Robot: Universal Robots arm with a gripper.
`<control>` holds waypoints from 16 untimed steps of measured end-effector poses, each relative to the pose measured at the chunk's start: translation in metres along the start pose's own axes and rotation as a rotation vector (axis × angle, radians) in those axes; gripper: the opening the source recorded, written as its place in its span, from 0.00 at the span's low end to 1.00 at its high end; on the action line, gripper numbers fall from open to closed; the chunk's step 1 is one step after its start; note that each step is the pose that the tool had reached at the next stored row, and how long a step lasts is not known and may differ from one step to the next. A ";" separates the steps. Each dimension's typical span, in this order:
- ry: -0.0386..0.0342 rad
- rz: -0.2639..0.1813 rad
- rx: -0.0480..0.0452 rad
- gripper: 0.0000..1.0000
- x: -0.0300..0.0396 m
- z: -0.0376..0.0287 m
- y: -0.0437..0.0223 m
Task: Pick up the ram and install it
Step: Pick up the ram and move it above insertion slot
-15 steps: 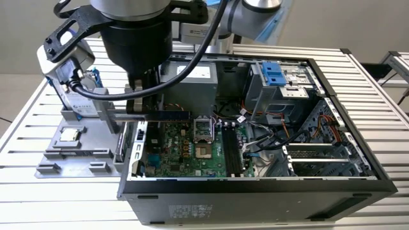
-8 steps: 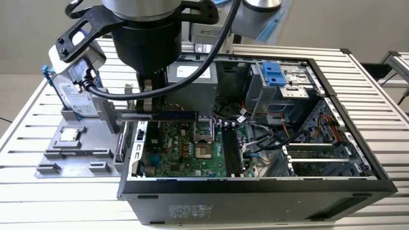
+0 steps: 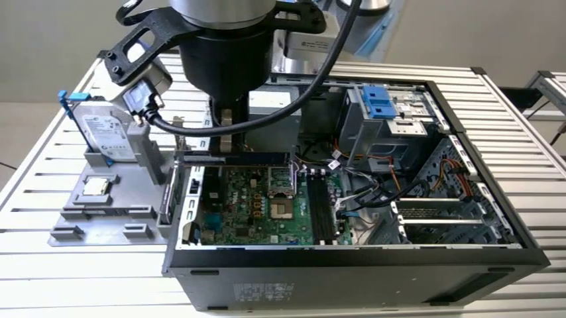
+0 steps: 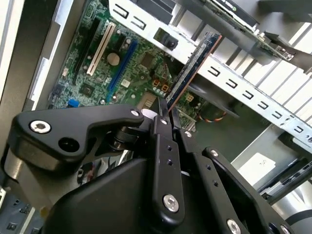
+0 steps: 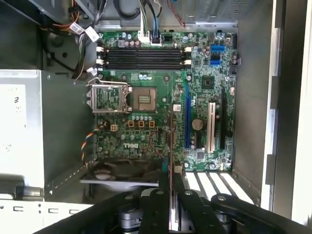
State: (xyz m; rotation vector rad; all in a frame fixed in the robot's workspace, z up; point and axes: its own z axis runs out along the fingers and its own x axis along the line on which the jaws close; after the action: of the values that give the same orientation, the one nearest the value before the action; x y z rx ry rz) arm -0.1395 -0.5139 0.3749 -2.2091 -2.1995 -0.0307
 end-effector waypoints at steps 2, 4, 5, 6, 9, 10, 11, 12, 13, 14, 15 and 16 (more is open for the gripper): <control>-0.0001 0.000 0.0001 0.00 0.0007 0.0000 0.0038; 0.0000 0.000 0.0001 0.00 0.0015 0.0000 0.0076; 0.0000 0.000 0.0000 0.00 0.0019 0.0000 0.0095; 0.0000 0.000 0.0000 0.00 0.0023 0.0001 0.0113; 0.0000 0.000 0.0001 0.00 0.0035 0.0001 0.0169; -0.0001 0.000 0.0001 0.00 0.0039 0.0001 0.0188; 0.0000 0.000 0.0001 0.00 0.0044 0.0001 0.0207; -0.0001 0.000 0.0001 0.00 0.0047 0.0001 0.0227; 0.0000 0.000 0.0000 0.00 0.0051 0.0001 0.0247; -0.0001 0.000 0.0001 0.00 0.0054 0.0001 0.0265; 0.0000 0.000 0.0000 0.00 0.0057 0.0001 0.0287; 0.0000 0.000 0.0000 0.00 0.0060 0.0002 0.0311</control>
State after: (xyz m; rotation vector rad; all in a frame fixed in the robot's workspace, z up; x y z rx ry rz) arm -0.1084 -0.5081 0.3748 -2.2091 -2.1995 -0.0306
